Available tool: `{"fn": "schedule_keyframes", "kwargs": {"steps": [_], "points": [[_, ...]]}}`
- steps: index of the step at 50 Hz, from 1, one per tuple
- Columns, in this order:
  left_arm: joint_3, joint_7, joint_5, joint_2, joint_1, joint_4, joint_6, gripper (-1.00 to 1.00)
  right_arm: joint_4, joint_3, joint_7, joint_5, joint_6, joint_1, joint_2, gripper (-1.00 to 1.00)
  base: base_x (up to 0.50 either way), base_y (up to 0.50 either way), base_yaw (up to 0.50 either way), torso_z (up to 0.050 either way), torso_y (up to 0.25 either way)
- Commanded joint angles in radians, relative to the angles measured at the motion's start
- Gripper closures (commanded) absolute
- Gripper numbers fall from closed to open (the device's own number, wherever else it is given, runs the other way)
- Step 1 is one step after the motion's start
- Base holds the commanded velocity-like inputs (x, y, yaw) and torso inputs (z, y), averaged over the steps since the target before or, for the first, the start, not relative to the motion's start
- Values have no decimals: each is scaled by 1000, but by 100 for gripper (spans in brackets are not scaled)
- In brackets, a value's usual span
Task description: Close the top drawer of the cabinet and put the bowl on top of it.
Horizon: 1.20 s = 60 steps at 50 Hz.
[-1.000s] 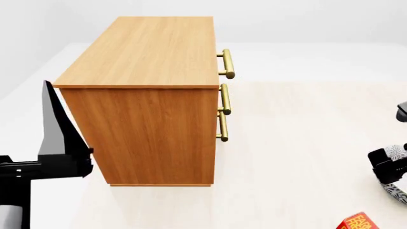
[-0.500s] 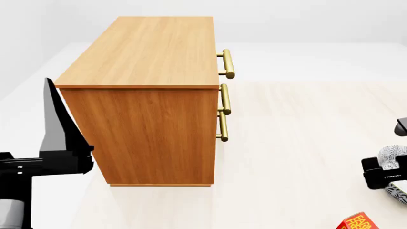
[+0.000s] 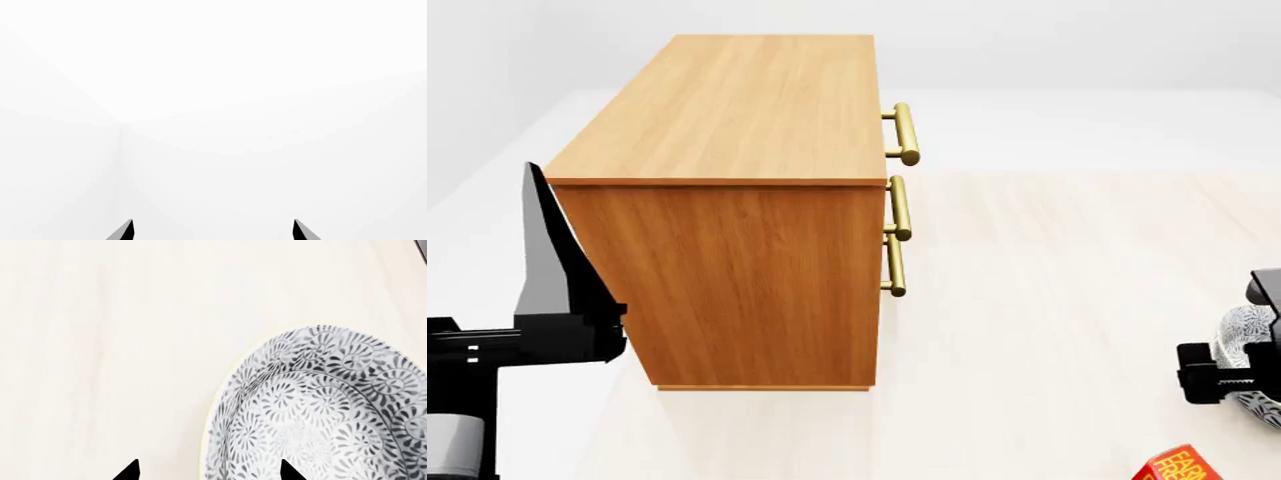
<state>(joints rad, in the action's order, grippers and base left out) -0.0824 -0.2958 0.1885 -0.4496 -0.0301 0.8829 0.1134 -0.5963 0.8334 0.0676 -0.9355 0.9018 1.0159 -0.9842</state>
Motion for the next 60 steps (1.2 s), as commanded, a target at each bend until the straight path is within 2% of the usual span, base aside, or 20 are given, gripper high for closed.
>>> {"fn": "schedule_keyframes", "kwargs": {"steps": [1, 57, 58, 60], "points": [[0, -4, 0, -3, 2, 0, -2, -100, -93, 12, 3, 35, -40, 2, 53, -100, 0, 0, 0, 0, 0], [6, -16, 4, -15, 20, 2, -16, -100, -169, 31, -4, 81, -110, -51, 87, -100, 0, 0, 0, 0, 0], [7, -16, 4, -15, 19, 2, -17, -100, -180, 32, -3, 85, -115, -50, 91, 100, 0, 0, 0, 0, 0], [8, -17, 3, -15, 19, 1, -17, -100, -191, 30, -5, 88, -124, -49, 95, 100, 0, 0, 0, 0, 0]]}}
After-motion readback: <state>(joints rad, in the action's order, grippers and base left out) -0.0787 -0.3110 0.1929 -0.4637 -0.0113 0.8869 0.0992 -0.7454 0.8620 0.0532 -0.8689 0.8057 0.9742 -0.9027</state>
